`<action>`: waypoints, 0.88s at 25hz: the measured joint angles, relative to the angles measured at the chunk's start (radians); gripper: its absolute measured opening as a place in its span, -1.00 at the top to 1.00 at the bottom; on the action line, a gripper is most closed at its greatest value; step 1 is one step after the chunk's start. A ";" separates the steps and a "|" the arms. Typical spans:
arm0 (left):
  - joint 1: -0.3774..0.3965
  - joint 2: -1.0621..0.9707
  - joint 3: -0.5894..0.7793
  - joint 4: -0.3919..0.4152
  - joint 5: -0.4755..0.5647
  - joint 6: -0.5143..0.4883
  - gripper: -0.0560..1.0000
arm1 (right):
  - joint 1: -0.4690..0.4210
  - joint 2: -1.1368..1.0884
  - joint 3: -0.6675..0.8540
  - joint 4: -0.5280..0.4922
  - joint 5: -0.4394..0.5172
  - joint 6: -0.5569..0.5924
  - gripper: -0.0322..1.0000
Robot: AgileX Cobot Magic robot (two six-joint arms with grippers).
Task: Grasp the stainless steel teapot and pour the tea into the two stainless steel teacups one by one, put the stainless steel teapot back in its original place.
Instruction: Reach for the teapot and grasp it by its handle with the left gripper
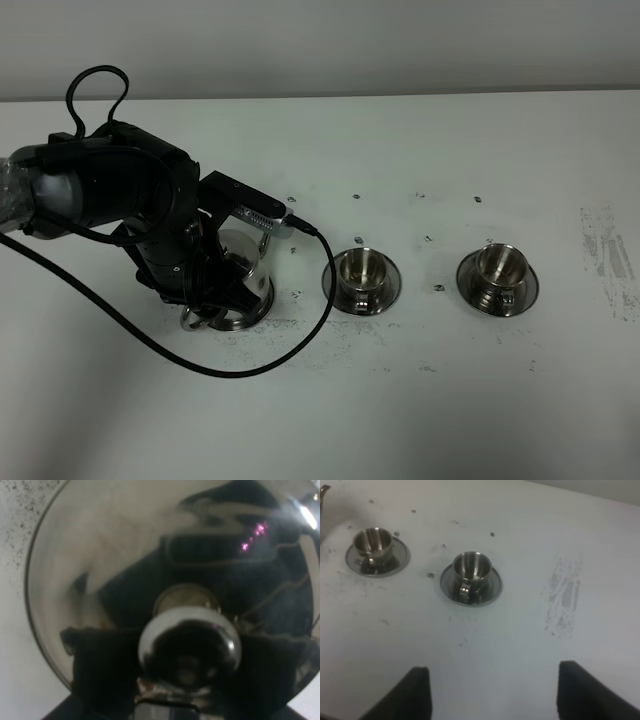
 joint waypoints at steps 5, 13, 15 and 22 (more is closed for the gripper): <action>0.000 0.000 0.000 0.000 -0.005 0.011 0.02 | 0.000 0.000 0.000 0.000 0.000 0.000 -0.07; 0.000 0.000 0.000 0.000 -0.010 0.026 0.02 | 0.000 0.000 0.000 0.000 0.000 0.000 -0.07; 0.000 0.000 0.000 0.000 -0.010 0.027 0.02 | 0.000 0.000 0.000 0.000 0.000 0.000 -0.07; 0.000 0.000 0.000 -0.001 -0.002 0.022 0.10 | 0.000 0.000 0.000 0.000 0.000 0.000 -0.07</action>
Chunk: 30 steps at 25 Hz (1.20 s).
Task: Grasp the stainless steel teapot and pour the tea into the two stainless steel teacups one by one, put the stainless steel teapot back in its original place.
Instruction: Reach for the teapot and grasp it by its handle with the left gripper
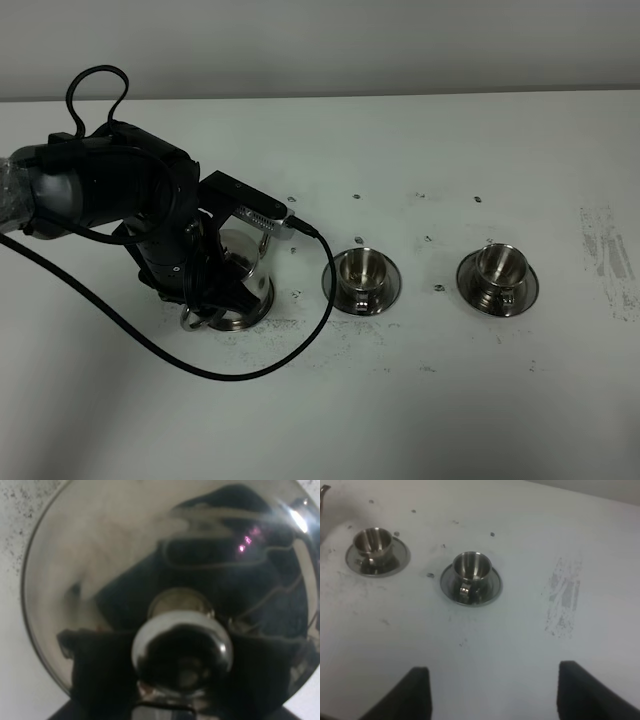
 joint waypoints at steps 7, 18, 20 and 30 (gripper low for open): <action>0.000 0.000 0.000 -0.004 0.028 -0.001 0.48 | 0.000 0.000 0.000 0.000 0.000 0.000 -0.07; 0.000 -0.004 0.000 -0.019 0.036 -0.002 0.56 | 0.000 0.000 0.000 0.000 0.000 0.000 -0.07; 0.000 -0.015 0.000 -0.022 0.044 -0.002 0.56 | 0.000 0.000 0.000 0.000 0.000 0.000 -0.07; 0.000 -0.045 -0.042 -0.007 0.139 0.031 0.56 | 0.000 0.000 0.000 0.000 0.000 0.000 -0.07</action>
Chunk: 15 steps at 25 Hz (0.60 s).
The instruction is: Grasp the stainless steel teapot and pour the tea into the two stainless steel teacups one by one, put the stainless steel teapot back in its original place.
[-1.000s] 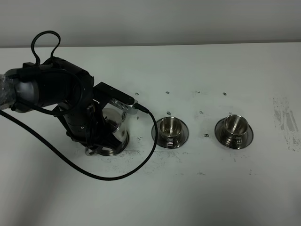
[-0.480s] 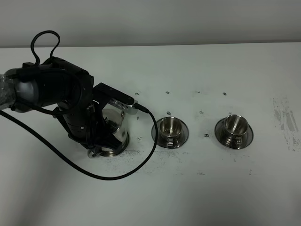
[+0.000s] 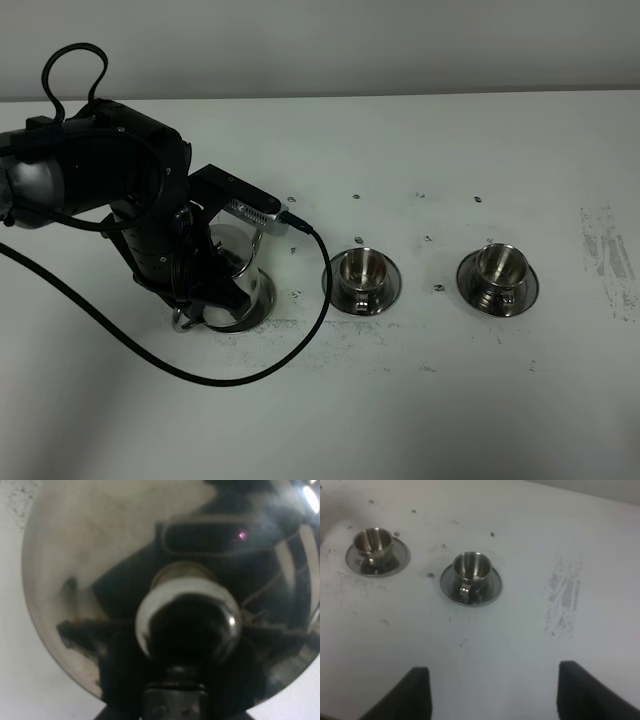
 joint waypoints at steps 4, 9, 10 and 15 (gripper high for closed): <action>0.000 0.000 -0.054 0.001 0.037 0.078 0.56 | 0.000 0.000 0.000 0.000 0.000 0.000 -0.07; 0.000 0.000 -0.142 0.002 0.067 0.201 0.56 | 0.000 0.000 0.000 0.000 0.000 0.000 -0.07; 0.000 0.000 -0.158 0.002 0.072 0.230 0.56 | 0.000 0.000 0.000 0.000 0.000 0.000 -0.07; 0.000 0.004 -0.219 0.004 0.100 0.394 0.56 | 0.000 0.000 0.000 0.000 0.000 0.000 -0.07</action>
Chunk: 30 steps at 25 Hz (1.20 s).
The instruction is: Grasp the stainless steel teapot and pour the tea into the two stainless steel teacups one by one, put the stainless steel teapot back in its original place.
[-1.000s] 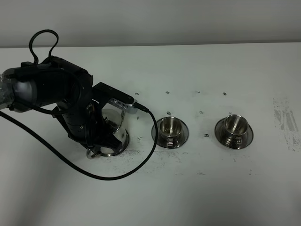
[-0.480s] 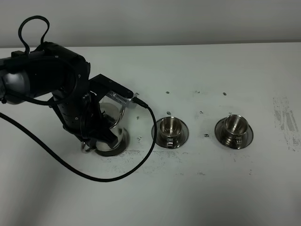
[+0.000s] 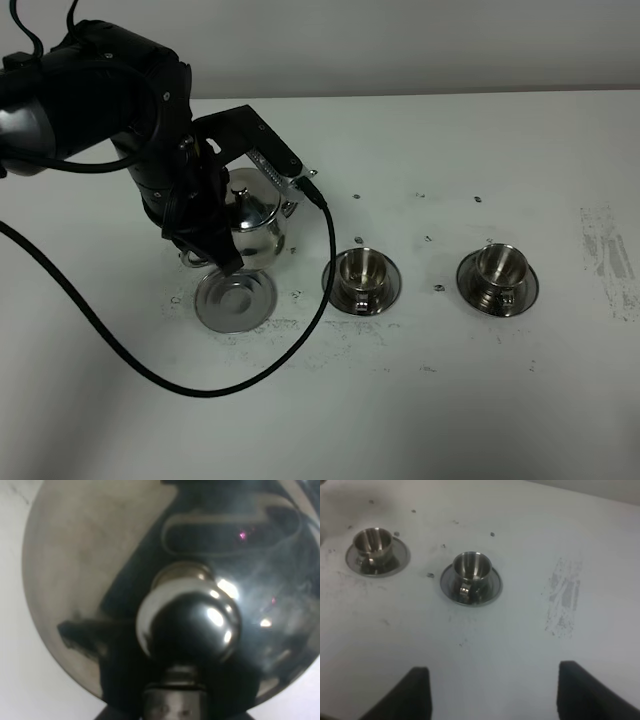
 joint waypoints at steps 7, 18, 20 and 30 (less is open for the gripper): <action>0.000 0.083 -0.136 0.000 0.029 0.187 0.56 | 0.000 0.000 0.000 0.000 0.000 0.000 -0.07; -0.012 0.282 -0.453 0.006 0.156 0.374 0.57 | 0.000 0.000 0.000 0.000 0.000 0.000 -0.07; -0.020 0.320 -0.517 0.006 0.169 0.384 0.57 | 0.000 0.000 0.000 0.000 0.000 0.000 -0.07; -0.075 0.548 -0.878 0.034 0.203 0.474 0.57 | 0.000 0.000 0.000 0.000 0.000 0.000 -0.07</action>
